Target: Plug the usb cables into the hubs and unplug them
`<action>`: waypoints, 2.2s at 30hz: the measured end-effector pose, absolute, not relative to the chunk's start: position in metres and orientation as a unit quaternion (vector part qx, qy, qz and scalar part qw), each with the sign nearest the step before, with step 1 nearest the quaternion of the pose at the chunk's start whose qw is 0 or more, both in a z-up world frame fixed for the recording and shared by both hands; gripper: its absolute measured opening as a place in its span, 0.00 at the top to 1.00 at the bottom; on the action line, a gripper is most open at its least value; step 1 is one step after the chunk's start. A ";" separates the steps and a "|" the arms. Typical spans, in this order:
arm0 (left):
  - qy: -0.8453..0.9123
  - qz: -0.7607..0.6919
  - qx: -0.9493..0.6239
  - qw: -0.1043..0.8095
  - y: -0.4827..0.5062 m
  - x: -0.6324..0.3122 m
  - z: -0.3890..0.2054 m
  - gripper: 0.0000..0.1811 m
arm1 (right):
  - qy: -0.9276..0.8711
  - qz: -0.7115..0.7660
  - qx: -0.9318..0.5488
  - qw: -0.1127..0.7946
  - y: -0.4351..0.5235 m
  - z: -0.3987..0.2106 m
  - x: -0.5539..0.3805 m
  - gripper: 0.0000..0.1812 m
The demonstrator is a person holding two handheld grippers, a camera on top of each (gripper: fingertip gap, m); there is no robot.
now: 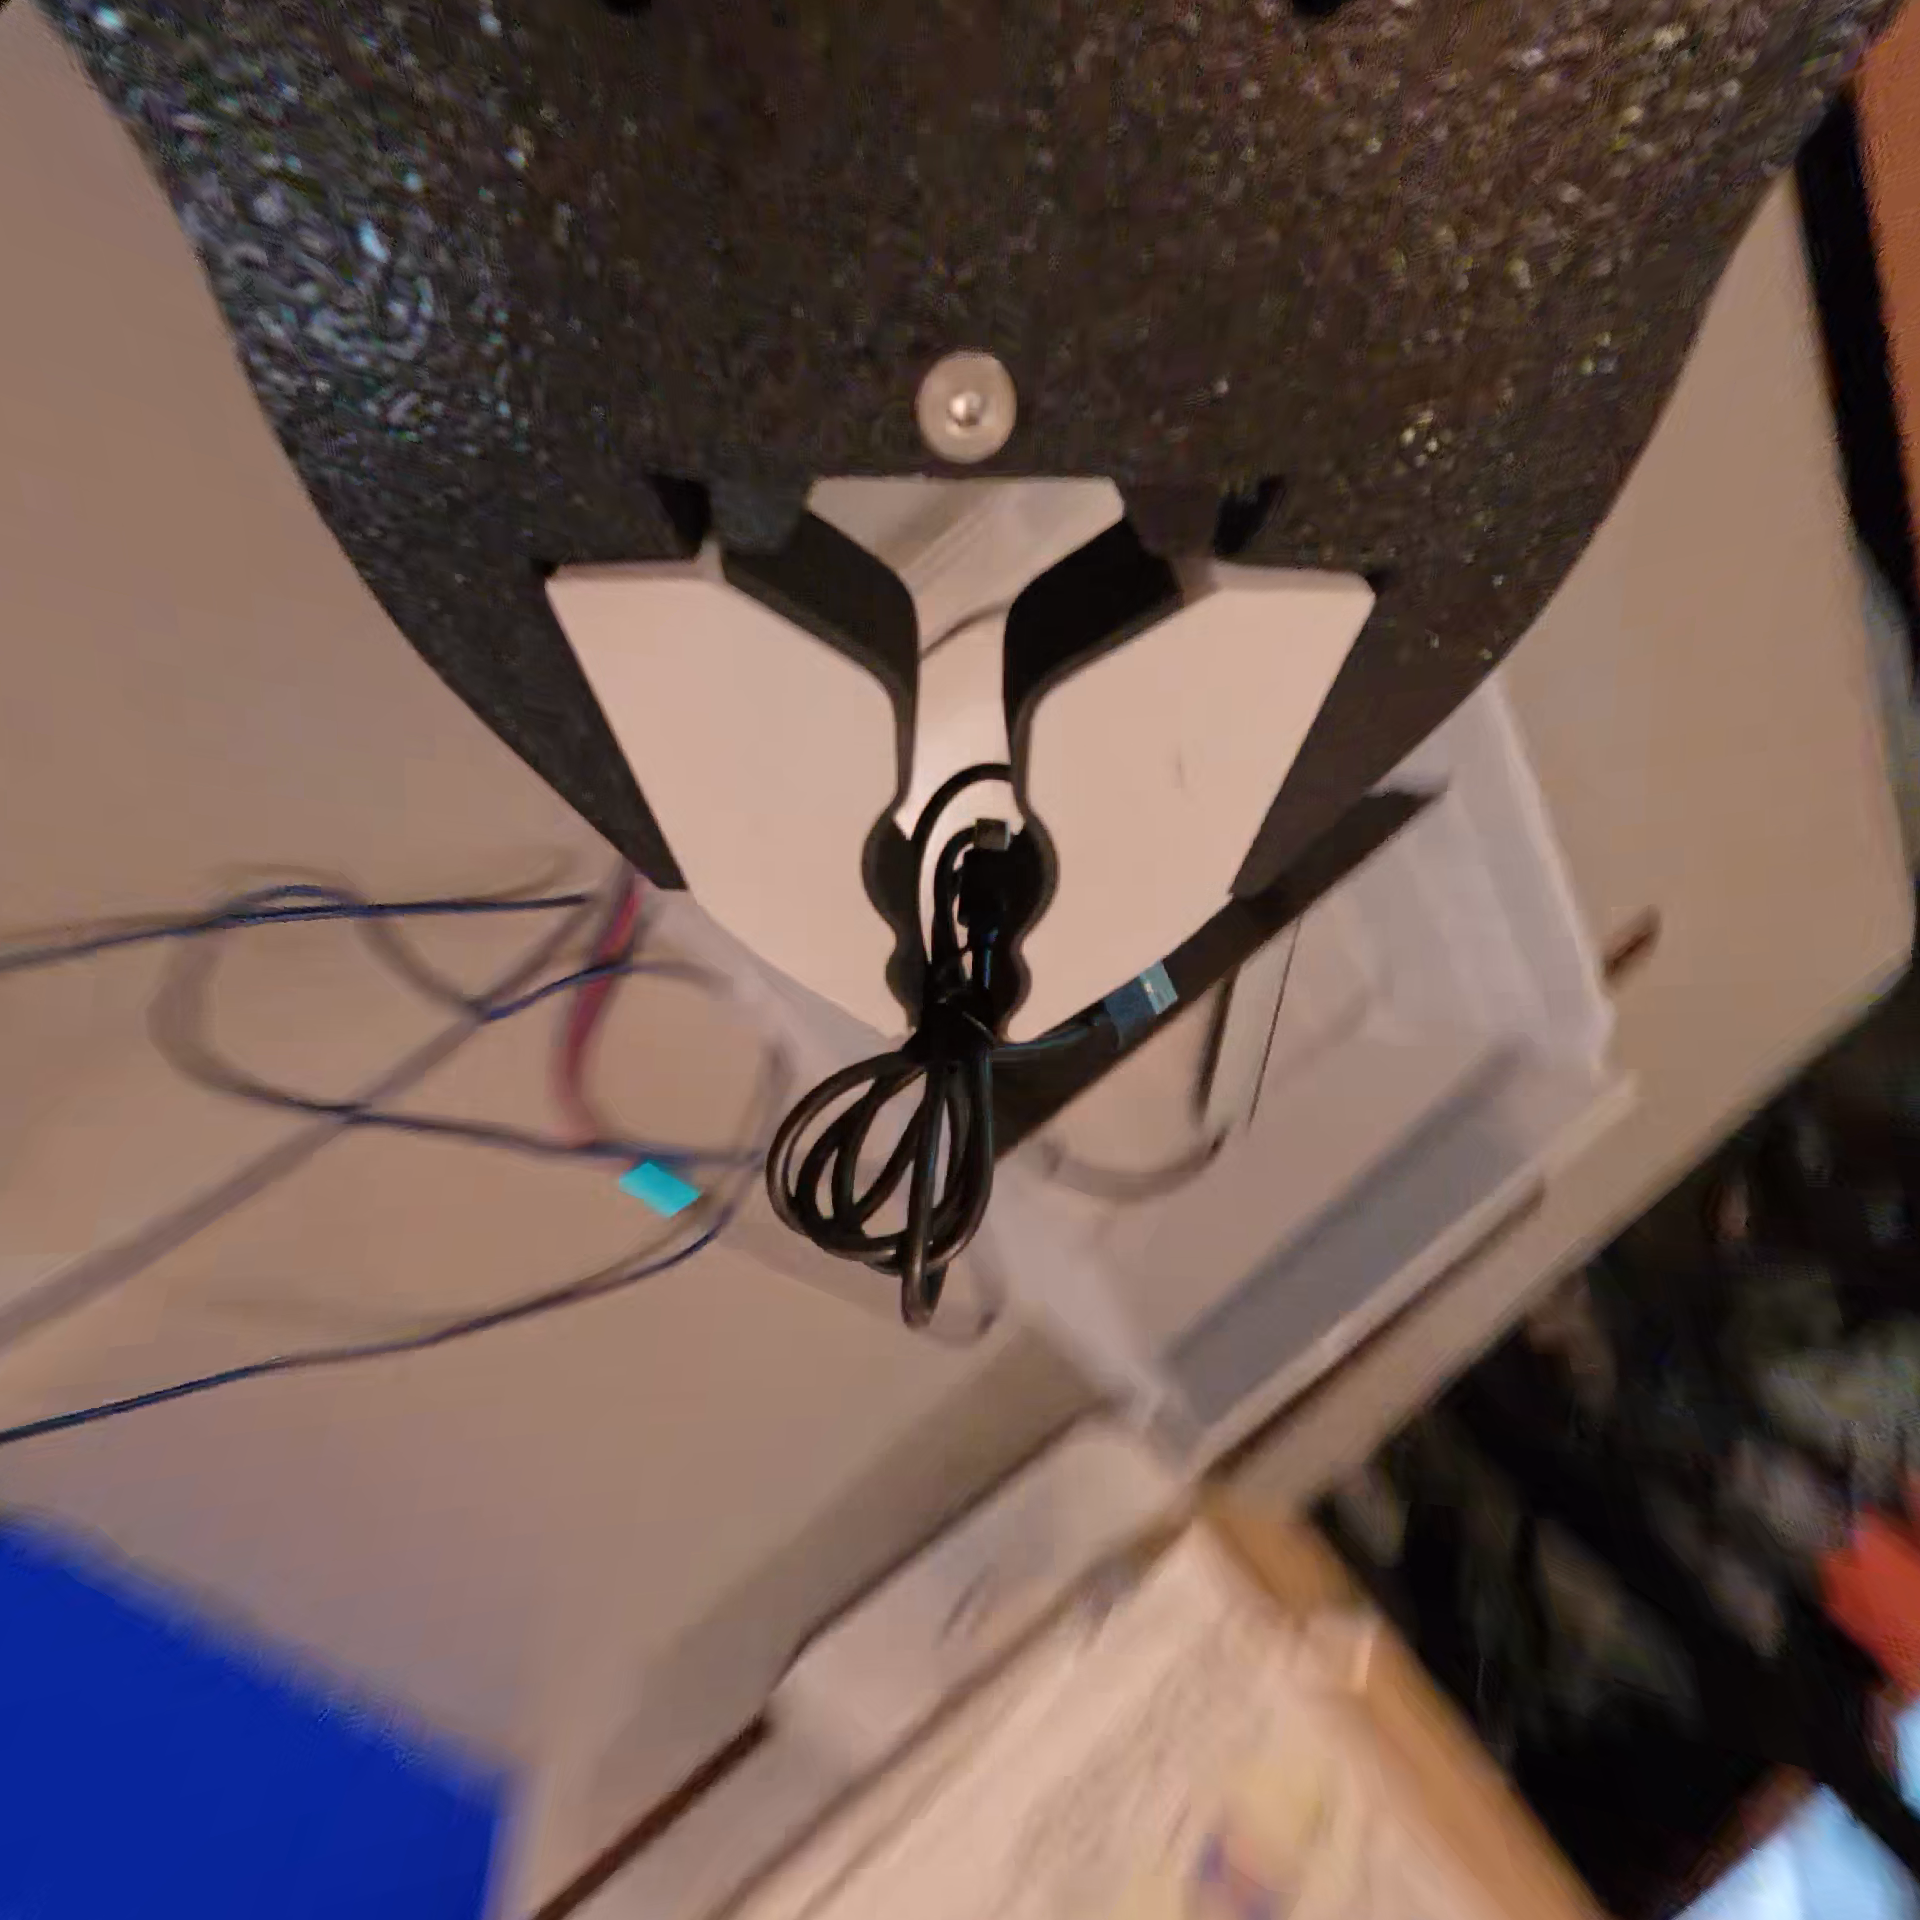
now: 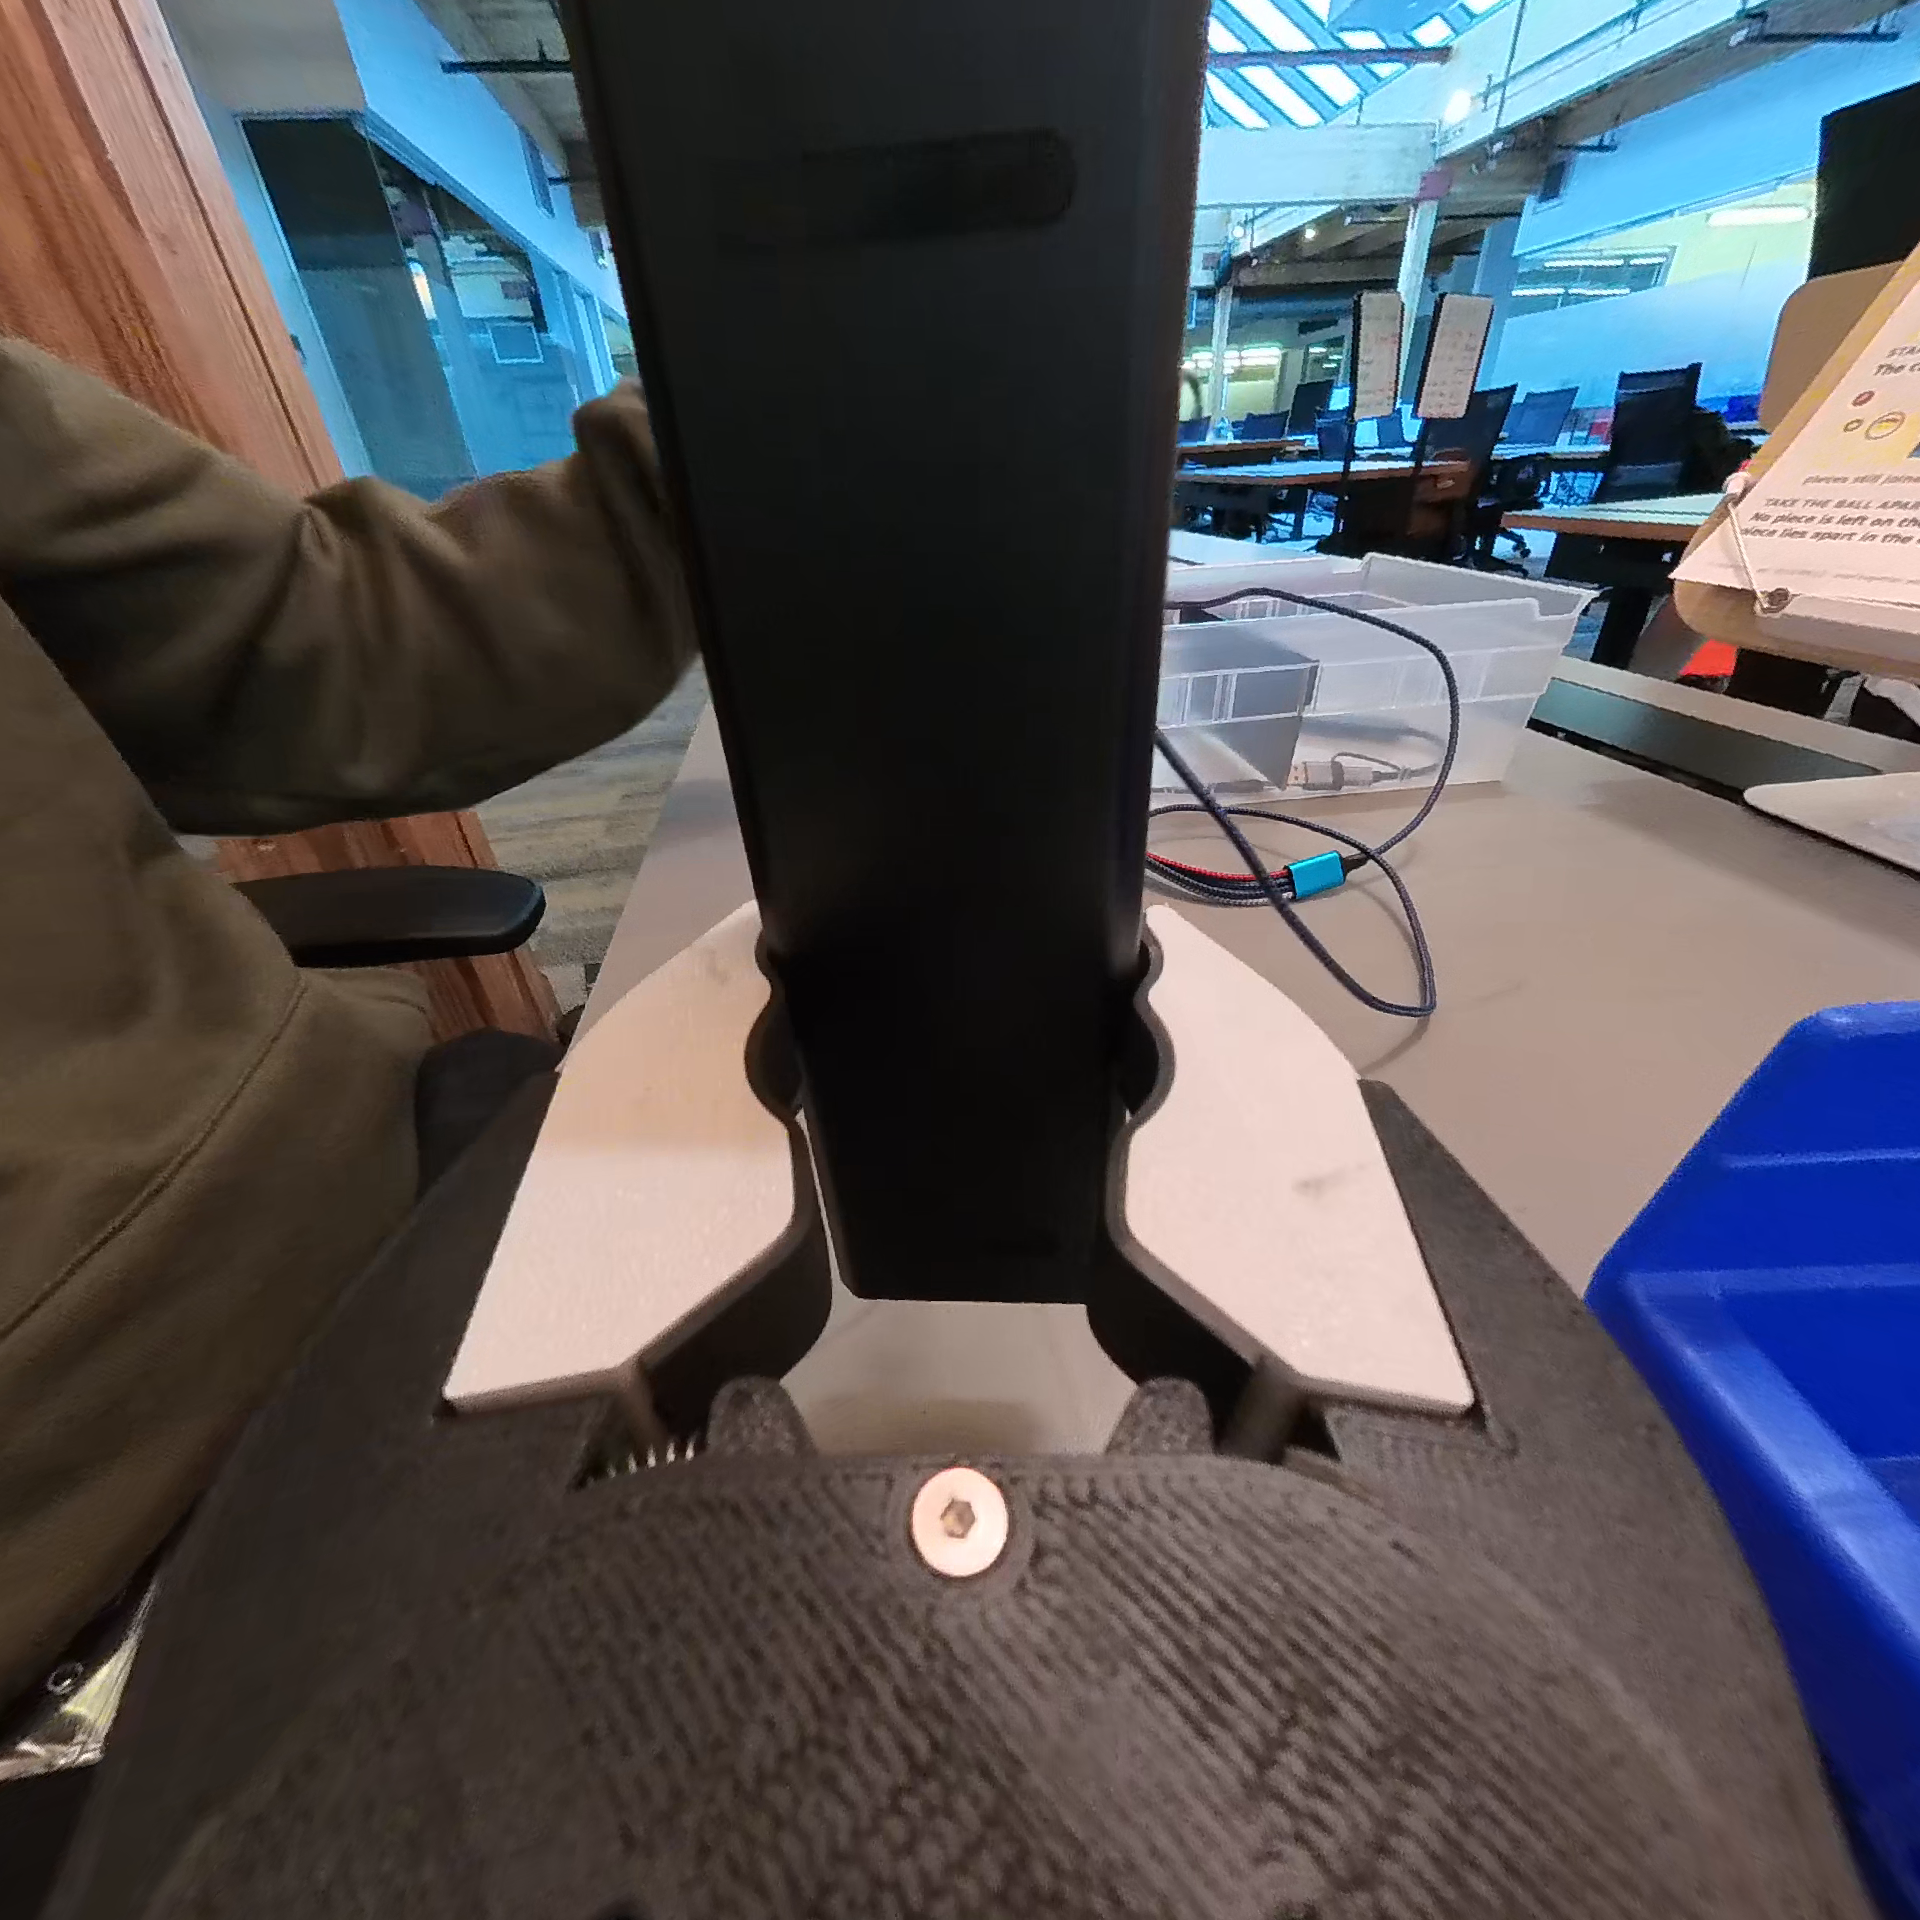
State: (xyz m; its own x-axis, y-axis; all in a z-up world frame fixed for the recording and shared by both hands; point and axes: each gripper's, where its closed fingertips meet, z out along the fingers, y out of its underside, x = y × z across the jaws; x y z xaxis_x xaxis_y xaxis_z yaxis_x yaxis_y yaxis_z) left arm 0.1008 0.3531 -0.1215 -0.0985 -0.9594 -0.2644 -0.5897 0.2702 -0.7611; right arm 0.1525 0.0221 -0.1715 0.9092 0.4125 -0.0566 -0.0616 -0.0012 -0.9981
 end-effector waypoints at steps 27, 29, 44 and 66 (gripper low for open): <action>0.706 -0.552 -0.431 0.101 0.083 0.034 -0.220 0.94 | -0.129 0.193 -0.676 0.699 0.019 -0.168 0.153 0.67; 0.605 -0.574 -0.548 0.058 0.105 0.047 -0.224 0.94 | -0.130 0.196 -0.675 0.700 0.018 -0.168 0.153 0.67; 0.608 -0.348 -0.695 0.159 0.192 0.012 -0.264 0.75 | -0.135 0.199 -0.674 0.698 0.018 -0.168 0.151 0.67; 0.890 -0.299 -0.343 0.015 0.178 0.050 -0.278 0.88 | -0.150 0.199 -0.683 0.687 0.019 -0.172 0.146 0.67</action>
